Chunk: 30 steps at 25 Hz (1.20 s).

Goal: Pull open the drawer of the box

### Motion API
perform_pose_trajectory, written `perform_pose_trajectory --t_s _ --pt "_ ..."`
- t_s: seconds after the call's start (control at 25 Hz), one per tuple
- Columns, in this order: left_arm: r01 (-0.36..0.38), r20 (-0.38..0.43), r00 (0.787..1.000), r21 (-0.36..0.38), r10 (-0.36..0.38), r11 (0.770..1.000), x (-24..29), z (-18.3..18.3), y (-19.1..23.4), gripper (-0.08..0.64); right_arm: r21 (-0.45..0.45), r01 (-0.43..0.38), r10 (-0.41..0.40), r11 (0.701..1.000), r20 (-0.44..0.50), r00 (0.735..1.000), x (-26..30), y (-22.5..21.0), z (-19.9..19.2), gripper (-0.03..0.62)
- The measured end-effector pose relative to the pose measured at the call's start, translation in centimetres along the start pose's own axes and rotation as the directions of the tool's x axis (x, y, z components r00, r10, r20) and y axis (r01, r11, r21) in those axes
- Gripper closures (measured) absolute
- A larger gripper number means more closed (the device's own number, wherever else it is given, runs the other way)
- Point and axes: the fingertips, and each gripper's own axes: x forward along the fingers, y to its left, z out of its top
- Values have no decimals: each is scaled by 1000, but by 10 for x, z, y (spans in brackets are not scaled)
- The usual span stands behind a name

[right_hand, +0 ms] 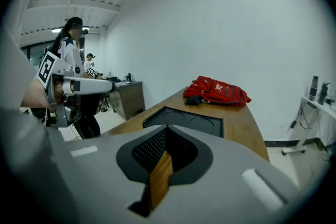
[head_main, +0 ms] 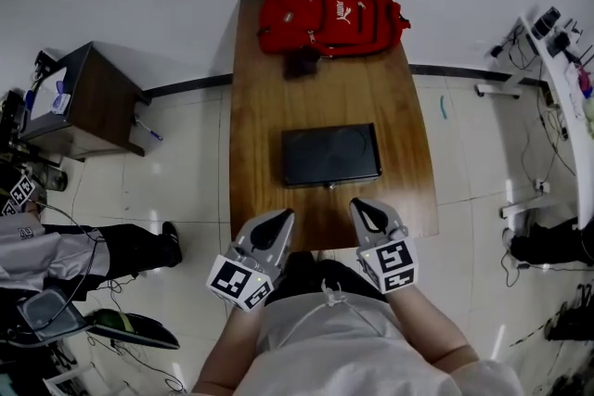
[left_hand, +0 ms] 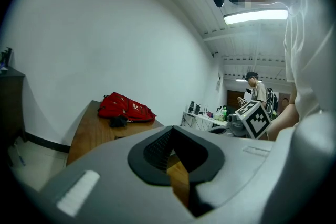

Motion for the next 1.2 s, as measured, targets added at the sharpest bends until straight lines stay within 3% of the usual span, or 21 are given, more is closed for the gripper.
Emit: perform_pose_trajectory --t_s 0.4,0.48,0.72,1.2 --pt "47 -75 996 -90 -54 995 20 -28 32 554 51 58 -47 997 -188 981 61 -5 -58 583" --pt "47 -95 994 -101 -56 994 23 -39 38 555 83 66 -48 994 -212 976 73 -7 -69 537" --pt "43 -128 990 -133 -61 990 29 -62 51 554 173 87 -39 981 -262 964 102 -14 -89 505" --pt "61 -127 988 -173 -84 983 30 -62 54 555 193 85 -23 977 -301 953 110 -12 -95 514"
